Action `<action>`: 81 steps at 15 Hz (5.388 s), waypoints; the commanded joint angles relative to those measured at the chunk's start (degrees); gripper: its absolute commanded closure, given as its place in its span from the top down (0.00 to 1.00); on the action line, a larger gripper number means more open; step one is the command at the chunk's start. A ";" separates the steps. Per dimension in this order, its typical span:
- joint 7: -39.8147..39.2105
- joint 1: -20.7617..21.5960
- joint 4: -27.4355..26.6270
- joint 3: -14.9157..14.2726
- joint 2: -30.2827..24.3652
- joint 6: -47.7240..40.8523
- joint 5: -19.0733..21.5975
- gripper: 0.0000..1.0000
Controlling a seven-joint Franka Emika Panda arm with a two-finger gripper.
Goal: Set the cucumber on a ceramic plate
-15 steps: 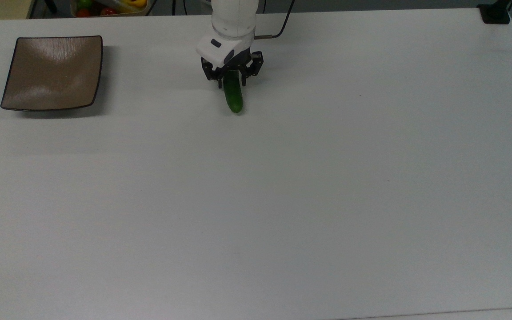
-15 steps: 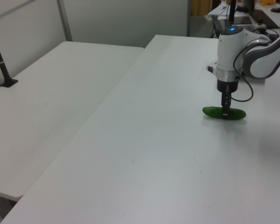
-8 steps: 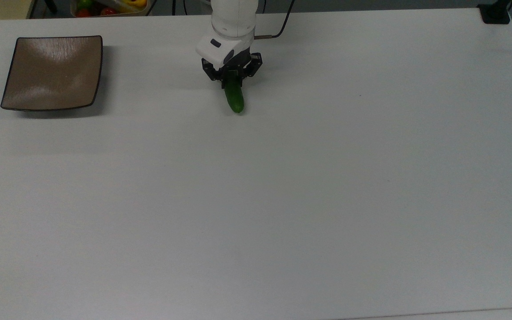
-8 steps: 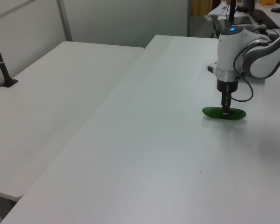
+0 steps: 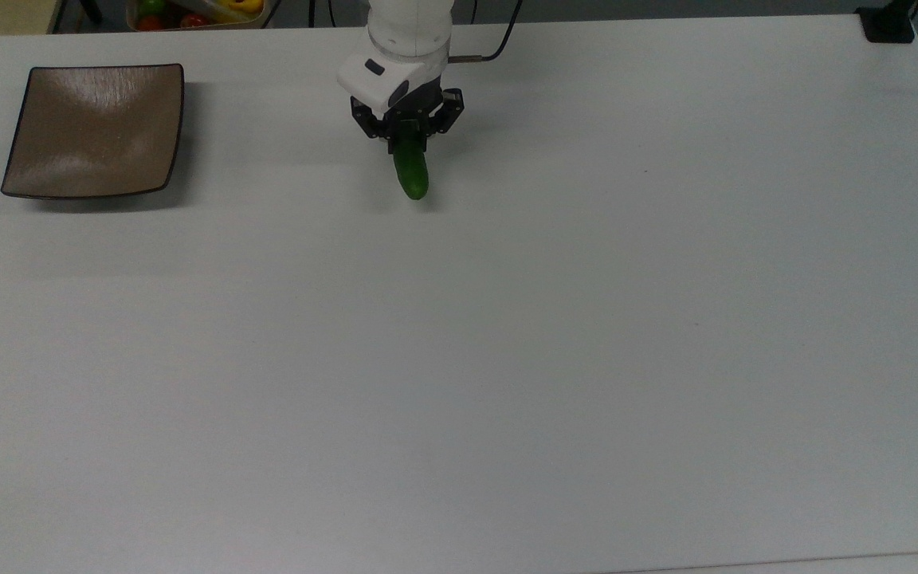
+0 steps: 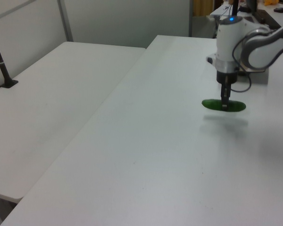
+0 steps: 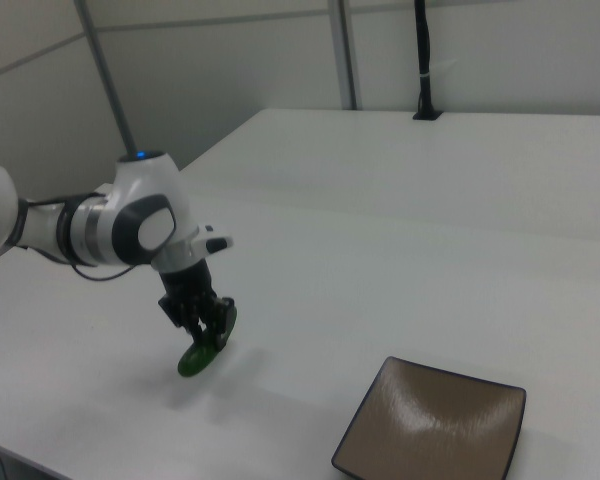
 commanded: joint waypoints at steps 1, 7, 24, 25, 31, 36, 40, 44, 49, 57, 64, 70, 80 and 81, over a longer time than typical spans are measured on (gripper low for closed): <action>0.42 -0.30 8.12 -1.52 -0.83 -9.55 2.11 0.07; -4.75 -0.39 23.41 -7.67 -0.74 -23.27 8.08 0.07; -33.59 -12.07 27.21 -19.01 1.89 -19.18 9.85 0.11; -34.46 -12.60 26.86 -19.89 3.12 -17.50 9.76 0.11; -38.68 -15.59 25.89 -20.87 10.06 -8.71 9.41 0.12; -40.97 -18.14 23.00 -20.87 13.58 -1.42 9.41 0.14; -42.38 -19.19 22.91 -20.78 15.87 -0.53 9.23 0.20; -42.65 -19.90 22.03 -20.78 17.10 2.72 8.53 0.30; -42.73 -20.07 22.11 -20.87 17.10 2.64 8.53 0.58; -41.59 -19.99 22.72 -20.87 14.65 -0.51 8.62 1.00; -41.42 -15.78 27.20 -20.95 2.79 -19.30 8.53 1.00; -30.11 -7.70 34.84 -21.04 -4.34 -35.03 8.53 1.00; -1.00 11.12 38.29 -20.17 -6.98 -43.50 8.36 1.00; -0.12 12.08 37.76 -19.99 -7.07 -44.03 8.35 1.00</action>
